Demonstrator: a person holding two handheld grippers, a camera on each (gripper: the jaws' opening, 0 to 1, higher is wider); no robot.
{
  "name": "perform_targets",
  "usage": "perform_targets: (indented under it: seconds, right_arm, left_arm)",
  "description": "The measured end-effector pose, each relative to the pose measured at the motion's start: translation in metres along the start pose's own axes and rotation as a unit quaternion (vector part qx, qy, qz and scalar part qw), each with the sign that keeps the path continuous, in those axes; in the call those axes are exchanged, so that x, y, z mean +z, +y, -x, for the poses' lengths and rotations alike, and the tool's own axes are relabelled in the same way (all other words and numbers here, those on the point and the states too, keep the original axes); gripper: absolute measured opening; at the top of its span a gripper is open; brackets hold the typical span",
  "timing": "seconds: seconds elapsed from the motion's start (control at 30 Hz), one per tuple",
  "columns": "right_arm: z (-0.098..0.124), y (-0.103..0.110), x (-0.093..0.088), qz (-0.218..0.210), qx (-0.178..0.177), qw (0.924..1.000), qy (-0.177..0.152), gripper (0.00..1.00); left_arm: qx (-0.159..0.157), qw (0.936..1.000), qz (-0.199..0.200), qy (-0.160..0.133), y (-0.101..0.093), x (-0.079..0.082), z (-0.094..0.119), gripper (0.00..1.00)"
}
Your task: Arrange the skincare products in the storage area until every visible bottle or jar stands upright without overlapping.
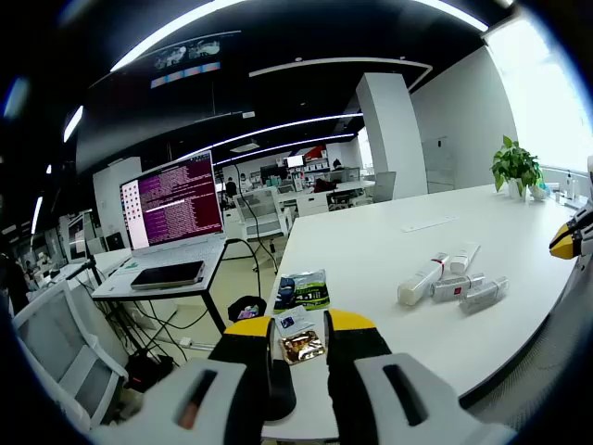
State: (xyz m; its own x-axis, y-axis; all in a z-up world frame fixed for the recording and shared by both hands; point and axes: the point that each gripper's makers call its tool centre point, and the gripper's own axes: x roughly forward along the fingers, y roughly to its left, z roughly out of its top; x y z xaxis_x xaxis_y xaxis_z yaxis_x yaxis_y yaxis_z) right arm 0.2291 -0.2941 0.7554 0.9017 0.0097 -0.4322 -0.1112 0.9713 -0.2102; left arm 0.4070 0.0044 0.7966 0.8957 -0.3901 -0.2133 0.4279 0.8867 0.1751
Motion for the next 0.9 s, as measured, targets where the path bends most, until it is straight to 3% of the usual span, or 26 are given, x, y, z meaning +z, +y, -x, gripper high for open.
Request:
perform_targets:
  seconds: [0.9]
  right_arm:
    - [0.0,-0.0023,-0.0012,0.004,-0.004,1.0,0.003,0.0]
  left_arm:
    - [-0.002,1.0,0.004,0.004,-0.0013,-0.0009,-0.0003,0.18]
